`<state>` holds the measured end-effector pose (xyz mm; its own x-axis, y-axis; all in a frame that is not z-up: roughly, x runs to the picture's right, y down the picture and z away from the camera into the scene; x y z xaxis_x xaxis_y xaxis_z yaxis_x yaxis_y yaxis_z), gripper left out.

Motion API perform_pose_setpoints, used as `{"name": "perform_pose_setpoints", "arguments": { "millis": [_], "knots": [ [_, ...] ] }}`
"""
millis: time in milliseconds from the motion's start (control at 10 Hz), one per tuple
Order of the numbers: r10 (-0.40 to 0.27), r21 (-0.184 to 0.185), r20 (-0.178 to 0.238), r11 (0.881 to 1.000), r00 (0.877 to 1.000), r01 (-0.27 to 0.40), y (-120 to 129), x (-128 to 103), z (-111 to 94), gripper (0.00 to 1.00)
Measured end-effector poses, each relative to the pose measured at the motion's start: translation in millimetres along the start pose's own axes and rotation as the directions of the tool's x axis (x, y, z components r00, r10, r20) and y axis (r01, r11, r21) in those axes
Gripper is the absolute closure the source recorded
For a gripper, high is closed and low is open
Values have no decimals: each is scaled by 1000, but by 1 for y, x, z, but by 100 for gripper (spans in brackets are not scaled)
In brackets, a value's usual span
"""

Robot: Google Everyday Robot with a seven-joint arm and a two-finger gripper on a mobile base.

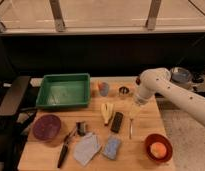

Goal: Place fork in purple bowl

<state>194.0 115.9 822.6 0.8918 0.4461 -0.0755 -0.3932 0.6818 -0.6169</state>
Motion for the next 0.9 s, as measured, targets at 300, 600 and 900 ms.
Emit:
{"name": "perform_pose_setpoints", "arguments": {
  "millis": [300, 600, 900],
  "knots": [
    [35, -12, 4, 999, 999, -35, -2, 7, 24, 20],
    [61, -37, 8, 997, 998, -61, 0, 14, 44, 20],
    [77, -76, 3, 994, 997, -76, 5, 17, 61, 20]
  ]
}}
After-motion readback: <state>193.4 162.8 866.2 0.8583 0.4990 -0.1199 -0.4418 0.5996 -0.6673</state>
